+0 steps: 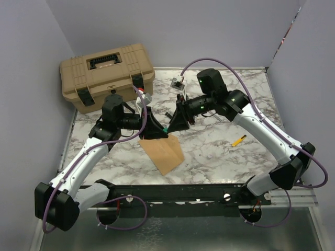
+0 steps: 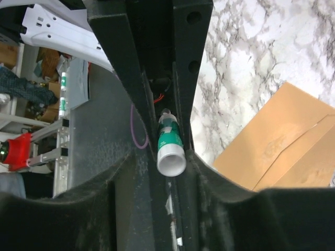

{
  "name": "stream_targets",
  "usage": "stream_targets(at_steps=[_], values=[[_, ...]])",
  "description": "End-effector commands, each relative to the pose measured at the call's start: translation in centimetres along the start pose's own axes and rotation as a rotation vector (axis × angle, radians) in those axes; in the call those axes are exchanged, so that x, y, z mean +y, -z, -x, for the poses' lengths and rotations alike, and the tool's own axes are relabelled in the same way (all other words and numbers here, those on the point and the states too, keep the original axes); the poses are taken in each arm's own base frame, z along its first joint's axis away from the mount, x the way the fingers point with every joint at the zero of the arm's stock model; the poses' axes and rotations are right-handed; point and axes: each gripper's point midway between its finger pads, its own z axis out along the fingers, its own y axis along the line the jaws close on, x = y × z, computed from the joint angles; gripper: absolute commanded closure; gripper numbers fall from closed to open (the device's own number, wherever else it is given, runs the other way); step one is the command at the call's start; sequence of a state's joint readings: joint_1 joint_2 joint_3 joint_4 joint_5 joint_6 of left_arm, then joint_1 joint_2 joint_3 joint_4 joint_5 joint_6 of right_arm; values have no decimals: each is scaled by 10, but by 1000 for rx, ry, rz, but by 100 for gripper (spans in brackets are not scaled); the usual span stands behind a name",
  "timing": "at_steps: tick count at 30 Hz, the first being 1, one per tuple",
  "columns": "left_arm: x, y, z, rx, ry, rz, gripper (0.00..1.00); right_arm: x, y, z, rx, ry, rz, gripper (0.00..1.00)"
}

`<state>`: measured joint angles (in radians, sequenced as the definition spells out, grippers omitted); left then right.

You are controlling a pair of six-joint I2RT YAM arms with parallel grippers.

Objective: Place the letter into the envelope and seal it

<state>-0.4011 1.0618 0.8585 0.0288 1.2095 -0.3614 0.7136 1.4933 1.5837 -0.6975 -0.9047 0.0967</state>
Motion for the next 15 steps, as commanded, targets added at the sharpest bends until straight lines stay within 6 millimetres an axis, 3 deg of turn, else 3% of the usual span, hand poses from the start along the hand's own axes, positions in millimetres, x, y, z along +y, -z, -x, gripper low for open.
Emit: stream_targets(at_steps=[1, 4, 7, 8, 12, 15], values=[[-13, 2, 13, -13, -80, -32, 100, 7, -2, 0, 6, -13, 39, 65], [-13, 2, 13, -13, -81, -32, 100, 8, -3, 4, -8, -19, 50, 87], [-9, 2, 18, -29, -90, 0, 100, -3, -11, 12, -54, -106, 11, 99], [-4, 2, 22, -46, -98, 39, 100, -11, -15, 15, -73, -191, -31, 99], [50, 15, 45, -152, -139, 384, 100, -46, -22, 25, -200, -507, -227, 99], [80, 32, 58, -213, -175, 584, 100, -72, -12, 27, -343, -765, -400, 100]])
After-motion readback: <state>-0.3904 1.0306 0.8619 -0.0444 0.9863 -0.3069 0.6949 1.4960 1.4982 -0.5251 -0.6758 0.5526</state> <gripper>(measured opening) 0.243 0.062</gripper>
